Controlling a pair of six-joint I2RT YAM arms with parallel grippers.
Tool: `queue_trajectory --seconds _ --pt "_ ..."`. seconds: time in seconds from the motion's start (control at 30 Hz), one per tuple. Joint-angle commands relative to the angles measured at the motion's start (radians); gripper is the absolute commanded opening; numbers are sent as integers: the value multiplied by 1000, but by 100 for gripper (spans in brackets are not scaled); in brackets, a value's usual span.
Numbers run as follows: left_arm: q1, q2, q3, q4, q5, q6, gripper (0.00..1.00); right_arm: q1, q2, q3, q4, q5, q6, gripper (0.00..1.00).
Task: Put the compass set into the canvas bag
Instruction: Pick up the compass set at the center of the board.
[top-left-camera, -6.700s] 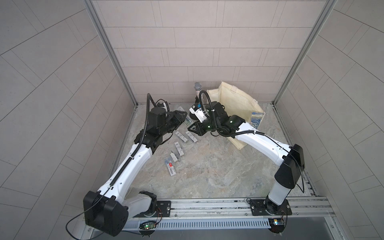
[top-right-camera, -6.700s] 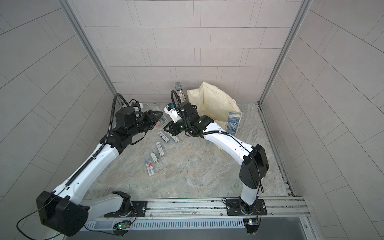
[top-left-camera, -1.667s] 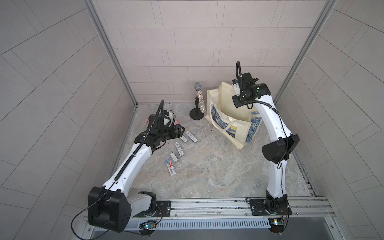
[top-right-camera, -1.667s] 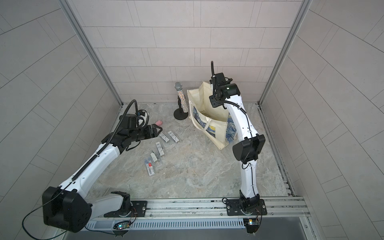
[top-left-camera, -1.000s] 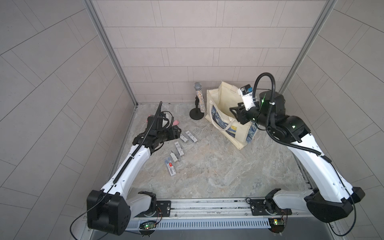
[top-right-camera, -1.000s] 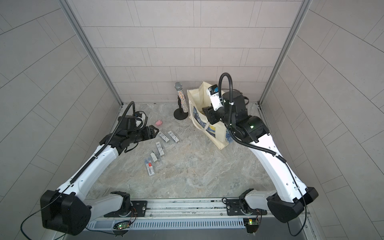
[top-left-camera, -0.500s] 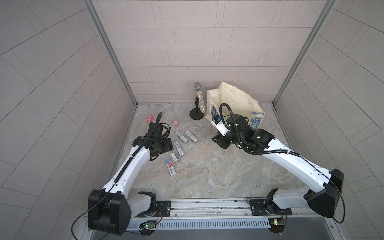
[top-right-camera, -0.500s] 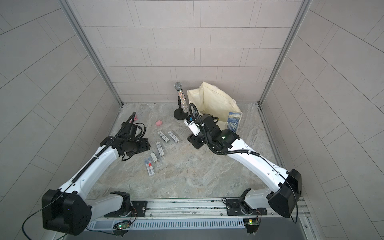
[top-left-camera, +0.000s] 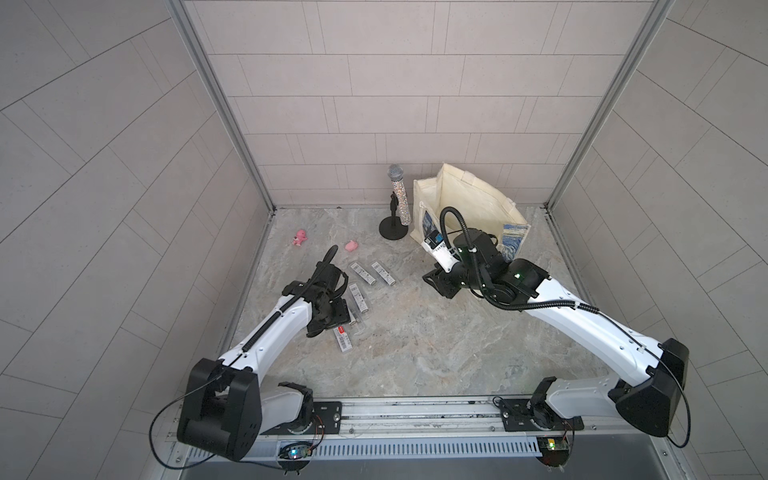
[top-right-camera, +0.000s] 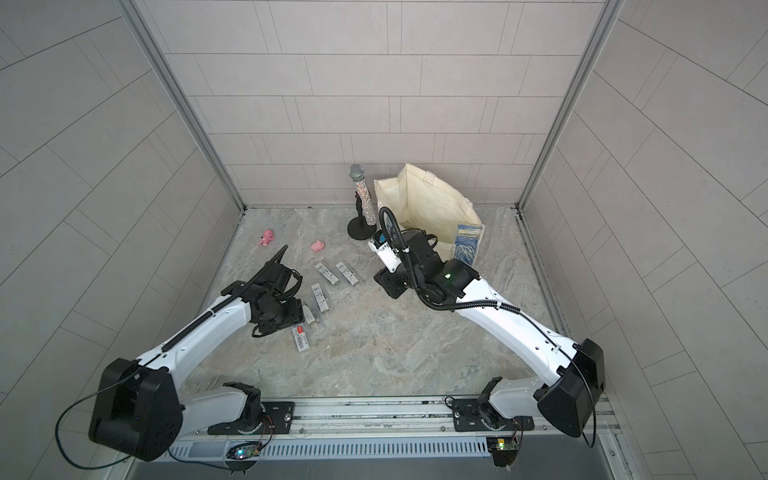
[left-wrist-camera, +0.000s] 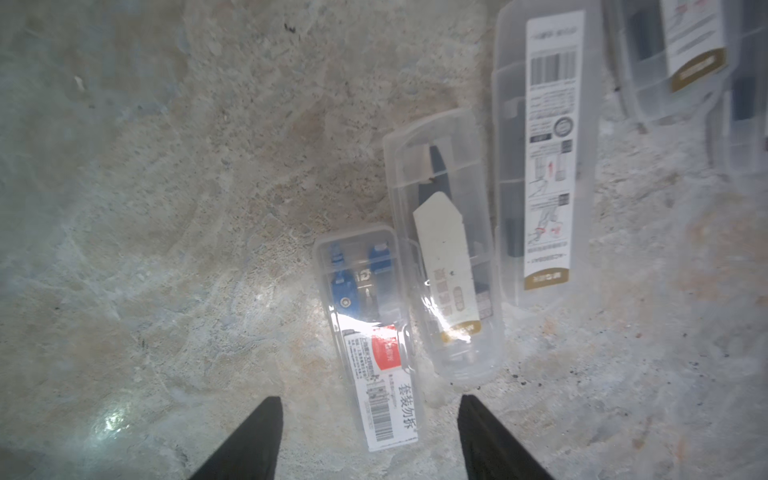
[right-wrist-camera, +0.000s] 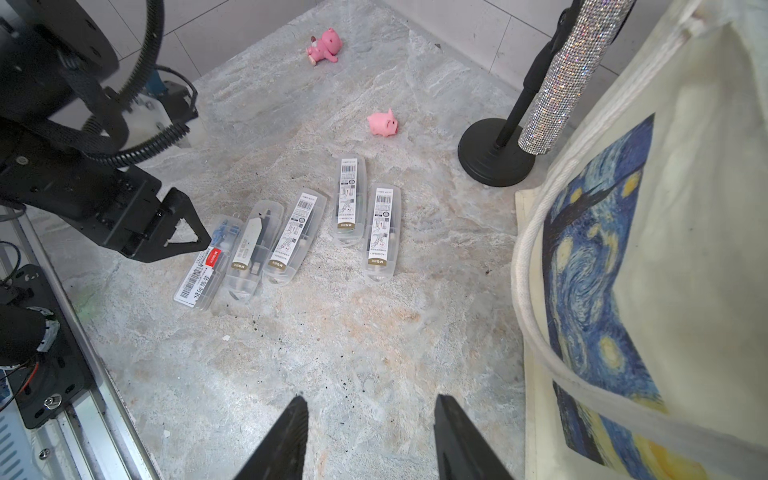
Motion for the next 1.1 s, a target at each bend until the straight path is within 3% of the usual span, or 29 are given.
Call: queue_trajectory --seconds 0.0,1.07 --pt "-8 23 -26 13 -23 -20 72 2 7 15 8 -12 -8 52" --pt "-42 168 -113 166 -86 -83 64 2 19 17 4 -32 -21 53"
